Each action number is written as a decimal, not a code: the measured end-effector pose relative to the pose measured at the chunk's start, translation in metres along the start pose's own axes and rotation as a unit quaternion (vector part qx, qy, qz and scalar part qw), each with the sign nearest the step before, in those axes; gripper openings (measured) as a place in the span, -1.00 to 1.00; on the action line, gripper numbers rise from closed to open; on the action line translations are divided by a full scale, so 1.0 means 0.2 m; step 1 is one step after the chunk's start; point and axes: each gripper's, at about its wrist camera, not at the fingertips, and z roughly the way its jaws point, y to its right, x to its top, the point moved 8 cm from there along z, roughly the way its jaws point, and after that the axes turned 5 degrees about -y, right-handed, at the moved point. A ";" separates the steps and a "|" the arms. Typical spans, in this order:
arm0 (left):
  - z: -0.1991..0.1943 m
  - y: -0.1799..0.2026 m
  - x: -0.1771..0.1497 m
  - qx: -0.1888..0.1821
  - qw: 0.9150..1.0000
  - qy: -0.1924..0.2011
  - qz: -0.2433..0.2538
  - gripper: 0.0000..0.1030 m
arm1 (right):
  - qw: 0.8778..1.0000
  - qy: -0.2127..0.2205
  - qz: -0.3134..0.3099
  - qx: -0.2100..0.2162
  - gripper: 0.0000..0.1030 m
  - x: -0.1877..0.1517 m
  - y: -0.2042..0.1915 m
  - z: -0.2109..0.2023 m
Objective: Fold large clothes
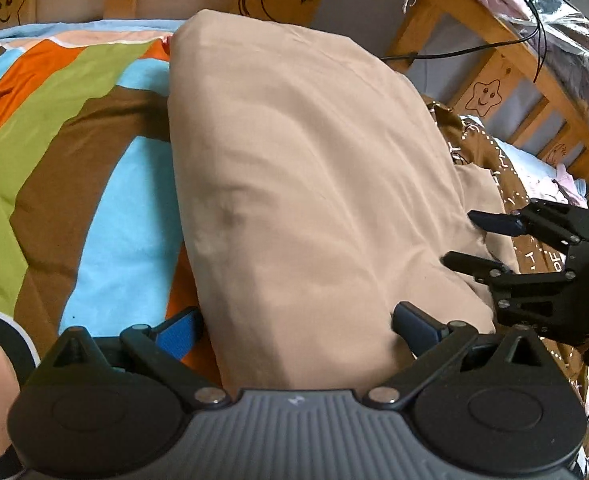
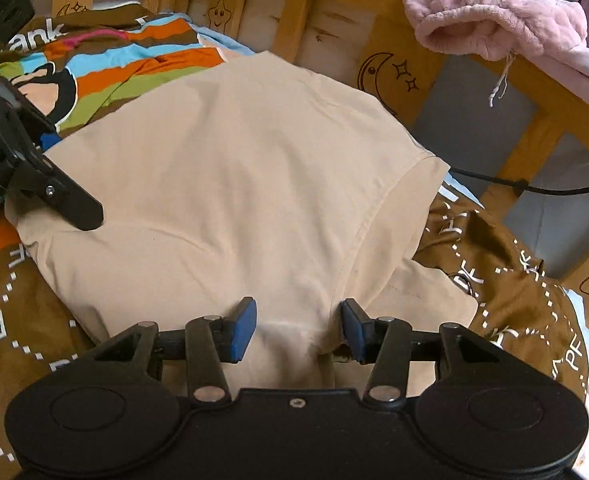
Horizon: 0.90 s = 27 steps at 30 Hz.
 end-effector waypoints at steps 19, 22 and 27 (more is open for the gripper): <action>-0.03 -0.04 0.03 -0.033 0.999 -0.029 -0.006 0.95 | 0.962 -0.081 0.237 0.111 0.32 -0.14 0.34 -0.43; -0.03 -0.04 0.02 -0.026 0.999 -0.028 0.002 0.95 | 0.950 -0.044 0.294 0.099 0.27 -0.14 0.43 -0.28; -0.05 -0.05 -0.01 -0.022 0.999 -0.030 -0.025 0.91 | 0.951 -0.018 0.293 0.093 -0.51 -0.08 0.51 -0.12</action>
